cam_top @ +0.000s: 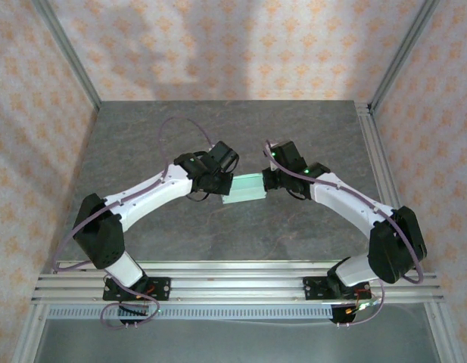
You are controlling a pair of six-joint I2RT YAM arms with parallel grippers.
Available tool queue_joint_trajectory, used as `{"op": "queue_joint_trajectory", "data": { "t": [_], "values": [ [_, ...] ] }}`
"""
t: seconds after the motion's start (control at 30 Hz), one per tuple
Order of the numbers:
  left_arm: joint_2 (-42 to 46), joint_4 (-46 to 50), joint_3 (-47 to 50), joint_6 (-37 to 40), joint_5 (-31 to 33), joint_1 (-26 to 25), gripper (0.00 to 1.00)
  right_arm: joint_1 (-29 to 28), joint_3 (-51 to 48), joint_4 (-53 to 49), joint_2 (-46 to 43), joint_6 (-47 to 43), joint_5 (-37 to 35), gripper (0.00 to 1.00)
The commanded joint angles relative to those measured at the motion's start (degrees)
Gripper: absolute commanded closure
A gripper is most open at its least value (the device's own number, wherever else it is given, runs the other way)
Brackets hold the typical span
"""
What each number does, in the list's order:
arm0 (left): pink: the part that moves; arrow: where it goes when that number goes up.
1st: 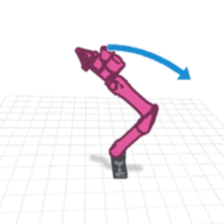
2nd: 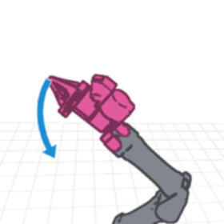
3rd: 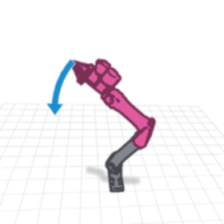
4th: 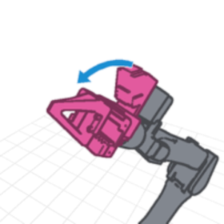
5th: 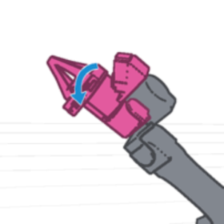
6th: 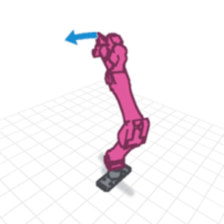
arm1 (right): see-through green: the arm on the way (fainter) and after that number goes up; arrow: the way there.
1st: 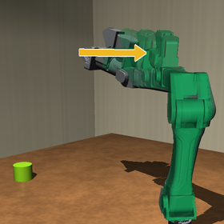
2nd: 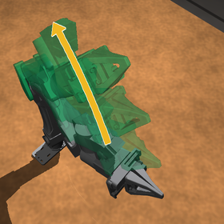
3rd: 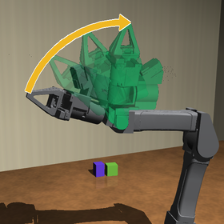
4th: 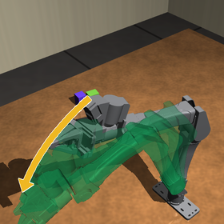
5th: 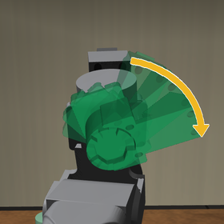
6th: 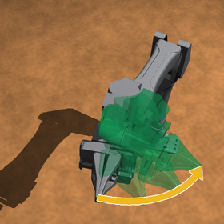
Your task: Fold the paper box
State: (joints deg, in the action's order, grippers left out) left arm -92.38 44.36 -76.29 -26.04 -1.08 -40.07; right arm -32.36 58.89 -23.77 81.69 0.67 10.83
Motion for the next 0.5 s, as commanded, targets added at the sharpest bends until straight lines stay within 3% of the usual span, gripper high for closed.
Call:
{"op": "queue_joint_trajectory", "data": {
  "t": [0.0,0.27,0.47],
  "values": [
    [-1.0,2.2,-2.9,-3.9,-1.5,0.7,1.0,-0.2,1.6,-1.0,-0.1,0.7,-0.2,1.0],
    [-1.6,3.6,-4.6,-9.0,-5.0,1.6,1.0,-0.2,1.5,-1.0,0.1,0.8,-0.1,1.0],
    [-2.3,4.1,-2.9,-7.2,-2.4,1.6,1.0,-0.2,1.4,-1.1,0.2,0.7,-0.2,1.0]
  ]
}}
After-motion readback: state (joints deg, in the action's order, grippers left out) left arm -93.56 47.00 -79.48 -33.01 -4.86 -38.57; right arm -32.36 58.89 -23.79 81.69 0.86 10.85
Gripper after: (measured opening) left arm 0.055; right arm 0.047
